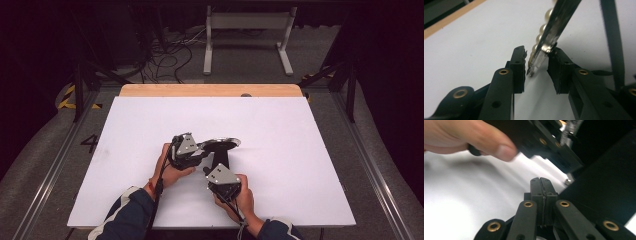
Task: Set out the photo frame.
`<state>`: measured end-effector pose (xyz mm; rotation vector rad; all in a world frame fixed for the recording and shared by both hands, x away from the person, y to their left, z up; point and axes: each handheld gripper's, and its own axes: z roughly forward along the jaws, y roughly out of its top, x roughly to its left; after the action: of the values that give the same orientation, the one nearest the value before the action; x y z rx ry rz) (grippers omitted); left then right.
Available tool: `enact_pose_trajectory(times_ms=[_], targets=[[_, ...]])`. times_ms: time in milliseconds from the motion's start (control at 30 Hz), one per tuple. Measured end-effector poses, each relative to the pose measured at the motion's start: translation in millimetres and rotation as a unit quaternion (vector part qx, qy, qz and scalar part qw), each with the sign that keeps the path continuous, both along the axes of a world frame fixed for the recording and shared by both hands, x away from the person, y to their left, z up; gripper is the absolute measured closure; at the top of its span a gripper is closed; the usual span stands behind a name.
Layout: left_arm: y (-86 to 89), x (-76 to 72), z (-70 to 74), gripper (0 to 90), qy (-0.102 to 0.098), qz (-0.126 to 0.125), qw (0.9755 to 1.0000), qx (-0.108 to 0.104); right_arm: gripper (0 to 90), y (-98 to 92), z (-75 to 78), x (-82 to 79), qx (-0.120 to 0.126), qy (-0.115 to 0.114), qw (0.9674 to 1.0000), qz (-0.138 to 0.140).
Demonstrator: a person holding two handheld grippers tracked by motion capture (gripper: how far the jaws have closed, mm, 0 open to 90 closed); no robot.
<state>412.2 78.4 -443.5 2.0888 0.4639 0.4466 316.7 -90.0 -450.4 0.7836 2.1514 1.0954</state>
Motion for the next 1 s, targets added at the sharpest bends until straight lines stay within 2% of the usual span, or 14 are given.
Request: enact_pose_trajectory(times_ms=[67,167,300,400,467,500,567,800,1000], targets=[[-0.4,-0.8,0.7,69.2,-0.006,0.000,1.0000,0.005,90.0,-1.1,0.3,0.8,0.004,0.005,1.0000,0.002],[-0.7,-1.6,0.1,69.1,-0.005,0.004,1.0000,0.002,90.0,0.2,2.4,0.8,-0.005,0.008,1.0000,0.001],[-1.8,-3.7,0.8,70.2,-0.012,0.004,0.9999,0.009,90.0,3.2,-0.3,0.5,-0.008,0.026,0.9996,0.003],[-3.2,-5.0,0.5,71.2,-0.014,0.006,0.9999,0.008,89.5,5.2,-0.7,-1.1,-0.001,0.020,0.9997,0.013],[-4.0,-6.2,-0.4,71.5,-0.015,0.009,0.9998,0.006,89.8,7.5,-0.4,-2.2,-0.003,0.008,0.9998,0.015],[-3.8,-6.2,-0.6,71.5,-0.015,0.008,0.9998,0.006,89.8,8.1,-0.9,-1.3,-0.006,0.010,0.9998,0.015],[-3.3,-6.2,-0.6,72.2,-0.013,0.007,0.9999,0.006,90.0,8.1,-1.7,-0.5,-0.006,0.013,0.9998,0.015],[-2.3,-7.8,-0.5,73.9,-0.011,0.006,0.9999,0.007,90.0,-3.6,-7.6,7.8,-0.002,0.050,0.9987,0.003],[0.3,-8.7,0.4,75.7,-0.007,0.003,1.0000,0.006,90.0,-8.2,-6.7,9.1,-0.006,0.053,0.9986,0.003]])
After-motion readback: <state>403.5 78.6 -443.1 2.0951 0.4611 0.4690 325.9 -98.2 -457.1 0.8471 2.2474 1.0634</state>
